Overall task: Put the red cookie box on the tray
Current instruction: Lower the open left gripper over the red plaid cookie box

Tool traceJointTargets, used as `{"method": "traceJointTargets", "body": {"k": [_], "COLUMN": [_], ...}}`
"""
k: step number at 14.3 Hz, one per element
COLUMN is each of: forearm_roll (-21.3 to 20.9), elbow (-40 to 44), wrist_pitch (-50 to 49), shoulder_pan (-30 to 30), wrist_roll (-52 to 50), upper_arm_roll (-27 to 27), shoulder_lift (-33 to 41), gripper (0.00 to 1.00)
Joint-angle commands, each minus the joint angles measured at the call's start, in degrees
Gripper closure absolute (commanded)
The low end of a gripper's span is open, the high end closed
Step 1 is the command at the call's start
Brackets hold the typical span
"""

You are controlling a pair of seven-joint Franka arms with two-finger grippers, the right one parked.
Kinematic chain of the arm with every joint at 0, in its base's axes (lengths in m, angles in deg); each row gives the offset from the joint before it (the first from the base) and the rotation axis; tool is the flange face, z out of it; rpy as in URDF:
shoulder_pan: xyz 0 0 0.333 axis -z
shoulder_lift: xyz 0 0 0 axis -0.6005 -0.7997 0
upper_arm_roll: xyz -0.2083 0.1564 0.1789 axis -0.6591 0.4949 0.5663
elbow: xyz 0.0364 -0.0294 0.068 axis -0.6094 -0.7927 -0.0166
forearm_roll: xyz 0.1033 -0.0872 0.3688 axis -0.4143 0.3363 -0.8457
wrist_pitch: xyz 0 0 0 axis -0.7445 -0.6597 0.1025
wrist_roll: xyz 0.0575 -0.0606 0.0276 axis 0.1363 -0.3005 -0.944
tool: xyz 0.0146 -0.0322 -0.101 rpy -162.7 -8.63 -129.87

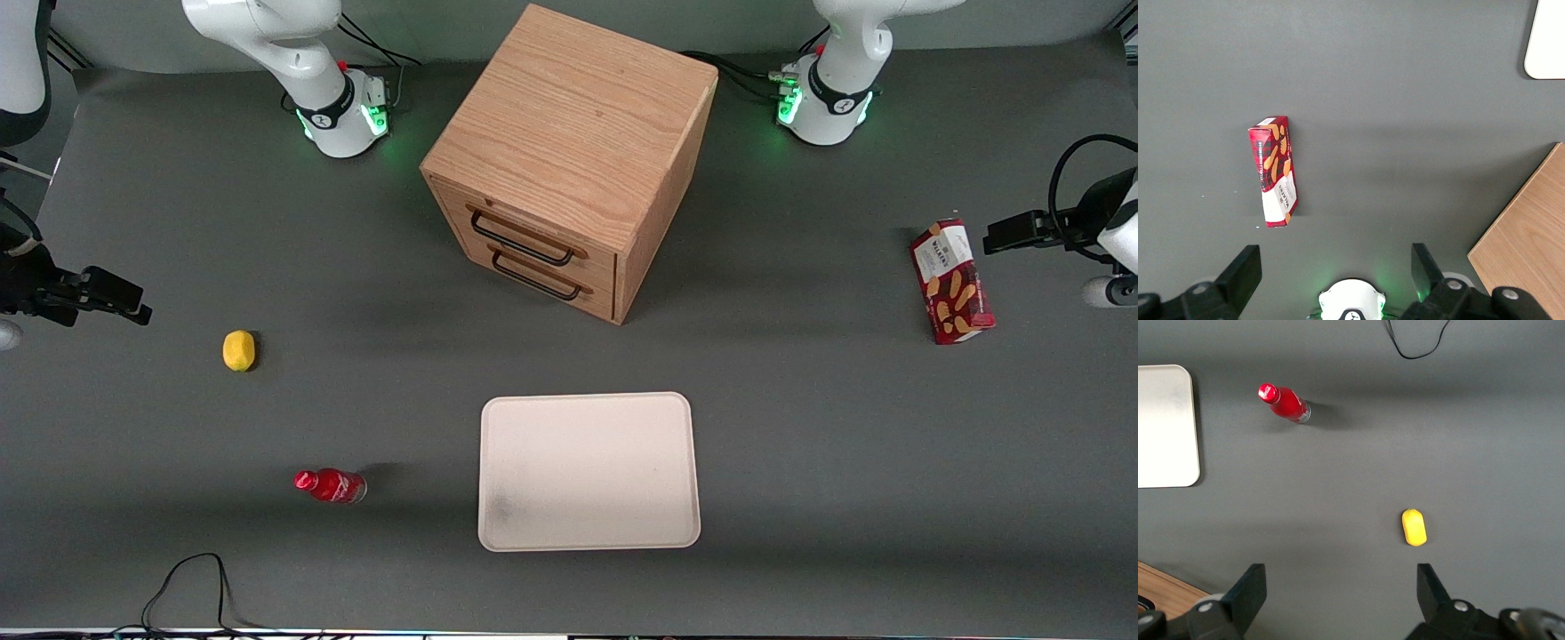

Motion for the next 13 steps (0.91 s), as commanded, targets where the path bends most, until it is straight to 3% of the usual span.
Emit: {"method": "traceJointTargets", "body": {"k": [1,13], "forearm_roll": [0.1,-3.3], "elbow": [2.6,3.0], "wrist_pitch": [-2.1,-1.5], "shoulder_pan": [0.8,-1.9], "wrist_roll": [-0.7,2.4], "upper_arm_roll": [0.4,0.5], "shoulder_lift": [-1.4,-4.3], "gripper": [0.00,0.00]}}
